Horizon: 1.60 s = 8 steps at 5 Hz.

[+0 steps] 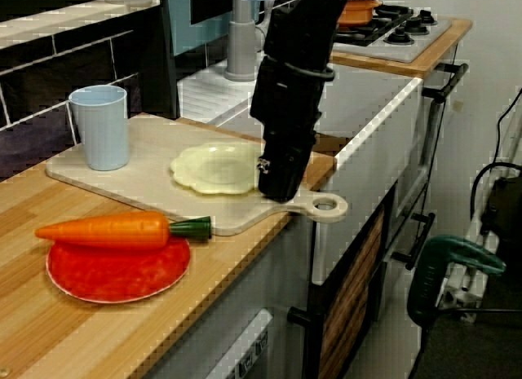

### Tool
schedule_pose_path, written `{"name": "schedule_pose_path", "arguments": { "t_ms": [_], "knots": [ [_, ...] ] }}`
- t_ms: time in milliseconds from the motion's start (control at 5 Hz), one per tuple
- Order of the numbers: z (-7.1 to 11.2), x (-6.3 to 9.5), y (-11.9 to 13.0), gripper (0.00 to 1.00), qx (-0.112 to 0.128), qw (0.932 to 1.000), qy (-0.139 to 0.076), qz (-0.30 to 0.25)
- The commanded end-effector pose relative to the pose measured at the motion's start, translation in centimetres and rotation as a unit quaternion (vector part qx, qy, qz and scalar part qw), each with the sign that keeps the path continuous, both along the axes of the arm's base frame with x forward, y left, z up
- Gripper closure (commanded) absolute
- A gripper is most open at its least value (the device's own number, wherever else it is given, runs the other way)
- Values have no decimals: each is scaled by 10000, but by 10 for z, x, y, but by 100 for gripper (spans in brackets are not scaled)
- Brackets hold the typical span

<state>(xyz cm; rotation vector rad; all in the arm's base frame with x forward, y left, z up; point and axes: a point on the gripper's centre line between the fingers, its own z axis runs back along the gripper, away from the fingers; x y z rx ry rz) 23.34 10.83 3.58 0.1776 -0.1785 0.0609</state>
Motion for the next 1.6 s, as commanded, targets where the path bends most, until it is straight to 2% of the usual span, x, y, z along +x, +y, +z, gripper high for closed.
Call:
{"name": "schedule_pose_path", "arguments": {
  "t_ms": [0,400,600,800,1000,1200,1400],
  "knots": [
    [4,23,4,100,42,9997,-68,223],
    [5,44,7,100,-13,9991,-49,423],
    [5,50,8,100,-38,9987,-31,499],
    [7,50,9,100,-58,9987,-41,512],
    [10,45,12,74,-27,9988,-3,482],
    [19,39,18,0,-72,9987,-33,508],
    [26,35,27,0,-113,9982,7,587]
  ]
}}
